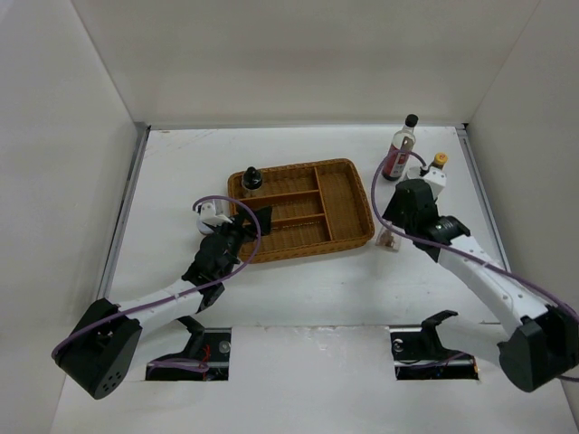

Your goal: Organize the condiment bottles

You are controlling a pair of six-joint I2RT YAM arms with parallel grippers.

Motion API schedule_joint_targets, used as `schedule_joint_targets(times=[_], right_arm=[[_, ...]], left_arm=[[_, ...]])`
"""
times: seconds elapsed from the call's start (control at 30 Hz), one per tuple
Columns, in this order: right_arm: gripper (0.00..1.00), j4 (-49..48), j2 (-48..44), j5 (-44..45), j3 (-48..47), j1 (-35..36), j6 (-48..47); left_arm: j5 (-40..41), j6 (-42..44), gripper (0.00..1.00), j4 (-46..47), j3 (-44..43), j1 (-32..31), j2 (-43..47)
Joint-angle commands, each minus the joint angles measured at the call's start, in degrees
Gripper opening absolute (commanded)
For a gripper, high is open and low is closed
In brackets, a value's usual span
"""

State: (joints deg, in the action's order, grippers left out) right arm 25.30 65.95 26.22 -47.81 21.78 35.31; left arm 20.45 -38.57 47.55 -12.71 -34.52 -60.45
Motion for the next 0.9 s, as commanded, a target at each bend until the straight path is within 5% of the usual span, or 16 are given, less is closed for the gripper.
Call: schedule_joint_targets(times=[0.0, 0.17, 0.33, 0.63, 0.87], right_arm=[[0.33, -2.5, -5.2, 6.6, -2.3, 2.7, -1.0], [0.33, -15.2, -7.5, 10.9, -2.0, 7.7, -6.0], [0.34, -29.8, -0.2, 8.3, -3.7, 10.2, -8.7], [0.34, -39.4, 13.3, -2.0, -14.1, 13.2, -6.4], [0.34, -45.6, 17.1, -7.4, -13.6, 16.2, -0.5]], left_arm=[[-1.2, -0.9, 1.00, 2.0, 0.3, 0.4, 0.5], [-2.2, -1.5, 1.00, 2.0, 0.0, 0.0, 0.4], [-8.1, -2.0, 1.00, 2.0, -2.0, -1.5, 2.2], [-23.5, -1.7, 1.00, 3.2, -5.6, -4.5, 2.5], [-23.9, 1.6, 0.89, 4.0, -10.0, -8.0, -4.8]])
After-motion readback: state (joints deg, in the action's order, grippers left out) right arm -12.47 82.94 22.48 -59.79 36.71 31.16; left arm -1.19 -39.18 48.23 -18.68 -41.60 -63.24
